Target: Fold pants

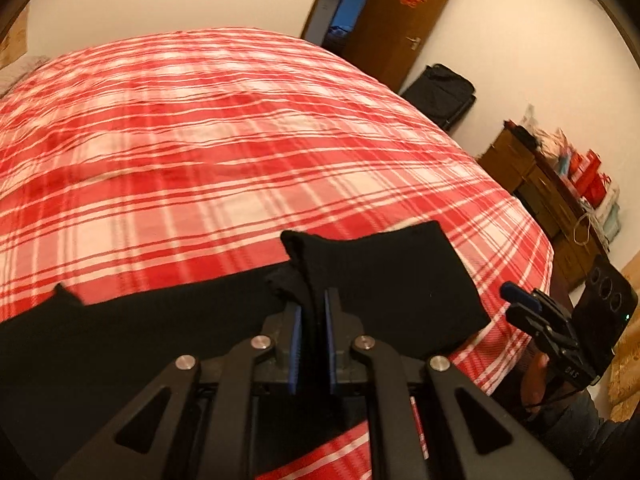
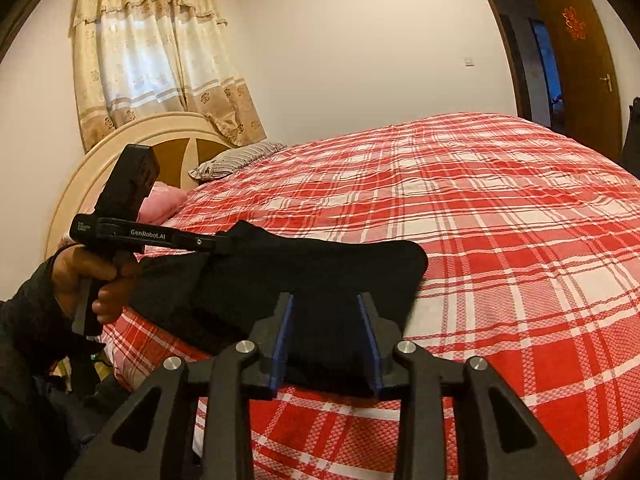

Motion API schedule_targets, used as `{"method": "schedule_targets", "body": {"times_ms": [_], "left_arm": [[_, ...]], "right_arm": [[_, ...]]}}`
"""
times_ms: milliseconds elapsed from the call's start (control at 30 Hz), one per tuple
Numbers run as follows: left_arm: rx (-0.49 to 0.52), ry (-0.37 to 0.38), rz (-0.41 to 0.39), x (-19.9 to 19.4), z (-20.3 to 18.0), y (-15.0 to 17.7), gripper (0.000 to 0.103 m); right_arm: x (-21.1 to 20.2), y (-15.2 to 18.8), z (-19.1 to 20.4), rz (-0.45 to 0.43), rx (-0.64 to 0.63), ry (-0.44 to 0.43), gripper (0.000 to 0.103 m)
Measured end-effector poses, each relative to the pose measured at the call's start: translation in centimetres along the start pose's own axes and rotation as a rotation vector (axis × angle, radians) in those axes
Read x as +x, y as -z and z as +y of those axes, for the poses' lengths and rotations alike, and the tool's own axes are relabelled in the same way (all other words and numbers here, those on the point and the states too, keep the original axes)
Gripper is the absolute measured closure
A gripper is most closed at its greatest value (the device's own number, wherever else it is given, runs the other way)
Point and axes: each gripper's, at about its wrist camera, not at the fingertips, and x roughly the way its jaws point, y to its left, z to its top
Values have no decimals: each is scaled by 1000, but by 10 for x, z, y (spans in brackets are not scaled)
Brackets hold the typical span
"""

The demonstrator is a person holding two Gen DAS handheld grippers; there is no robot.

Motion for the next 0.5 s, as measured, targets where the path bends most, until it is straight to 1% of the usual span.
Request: {"method": "schedule_targets", "body": {"times_ms": [167, 333, 400, 433, 467, 500], "left_arm": [[-46, -12, 6, -8, 21, 7, 92], [-78, -38, 43, -4, 37, 15, 92], [-93, -50, 67, 7, 45, 19, 92], [-93, -54, 71, 10, 47, 21, 92], [-95, -62, 78, 15, 50, 23, 92], [-97, -64, 82, 18, 52, 25, 92]], "right_arm": [[6, 3, 8, 21, -34, -2, 69], [13, 5, 15, 56, -53, -20, 69], [20, 6, 17, 90, -50, -37, 65], [26, 7, 18, 119, -47, -43, 57], [33, 8, 18, 150, -46, -31, 52], [38, 9, 18, 180, -46, -15, 51]]}}
